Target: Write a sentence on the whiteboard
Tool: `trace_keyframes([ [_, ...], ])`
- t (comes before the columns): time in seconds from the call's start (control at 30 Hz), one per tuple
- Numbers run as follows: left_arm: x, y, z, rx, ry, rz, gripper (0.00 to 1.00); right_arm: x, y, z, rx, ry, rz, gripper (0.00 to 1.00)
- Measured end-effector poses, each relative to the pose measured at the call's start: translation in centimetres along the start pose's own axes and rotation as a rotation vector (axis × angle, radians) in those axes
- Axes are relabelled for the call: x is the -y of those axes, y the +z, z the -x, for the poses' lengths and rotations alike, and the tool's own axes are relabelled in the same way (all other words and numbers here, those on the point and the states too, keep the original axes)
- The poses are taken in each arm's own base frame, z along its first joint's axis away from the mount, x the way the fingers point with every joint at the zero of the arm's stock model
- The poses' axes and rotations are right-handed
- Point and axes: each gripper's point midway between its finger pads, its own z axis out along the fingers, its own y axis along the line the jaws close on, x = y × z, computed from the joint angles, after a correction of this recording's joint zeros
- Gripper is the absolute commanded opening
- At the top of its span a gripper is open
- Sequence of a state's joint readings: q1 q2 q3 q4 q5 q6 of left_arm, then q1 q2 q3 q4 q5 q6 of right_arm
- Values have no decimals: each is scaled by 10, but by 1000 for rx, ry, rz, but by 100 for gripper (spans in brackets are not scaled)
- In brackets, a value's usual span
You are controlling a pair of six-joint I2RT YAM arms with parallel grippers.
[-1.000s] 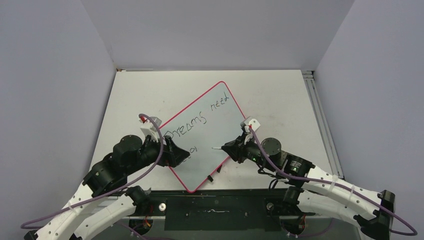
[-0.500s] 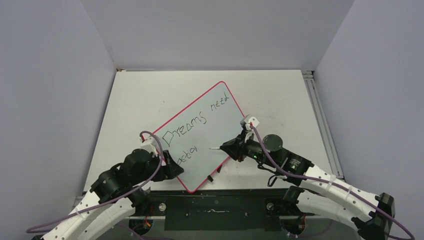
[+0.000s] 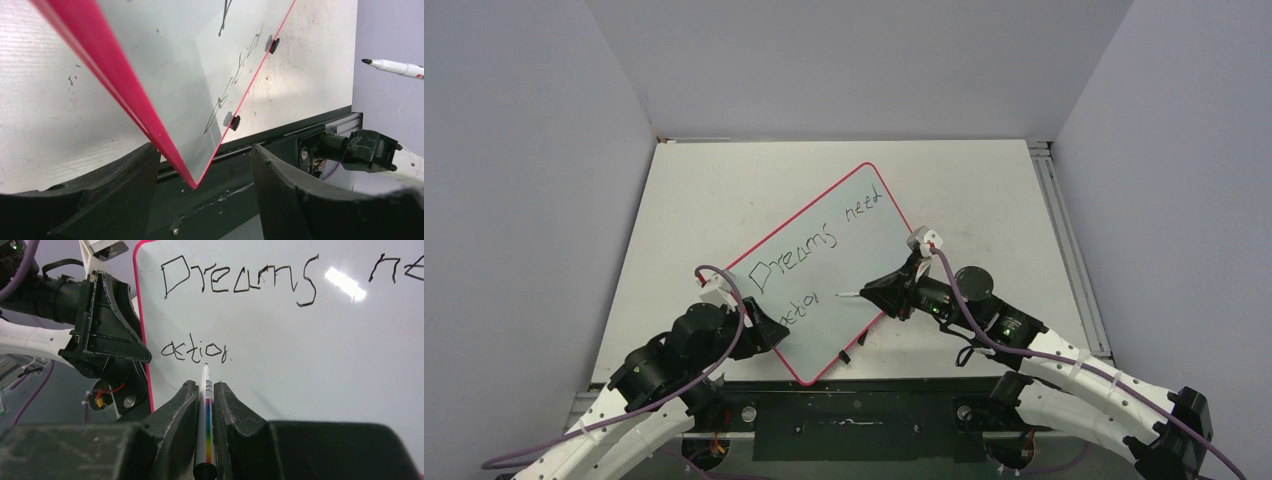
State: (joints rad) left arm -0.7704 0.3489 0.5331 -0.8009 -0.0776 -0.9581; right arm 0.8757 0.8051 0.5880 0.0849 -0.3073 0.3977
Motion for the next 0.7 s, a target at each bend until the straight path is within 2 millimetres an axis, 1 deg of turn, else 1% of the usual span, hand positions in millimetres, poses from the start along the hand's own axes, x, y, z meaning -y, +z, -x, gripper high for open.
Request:
trace_keyframes([
  [0.13, 0, 1, 5, 30, -2, -1, 57, -1, 7, 7, 30, 3, 11, 5],
  [0.27, 0, 2, 9, 47, -1, 2, 47, 0, 14, 7, 35, 3, 13, 5],
  [0.53, -3, 4, 12, 65, -2, 25, 37, -1, 30, -15, -24, 3, 3, 5],
  [0.7, -7, 6, 12, 61, 1, 48, 32, -1, 36, -18, -20, 0, -7, 5],
])
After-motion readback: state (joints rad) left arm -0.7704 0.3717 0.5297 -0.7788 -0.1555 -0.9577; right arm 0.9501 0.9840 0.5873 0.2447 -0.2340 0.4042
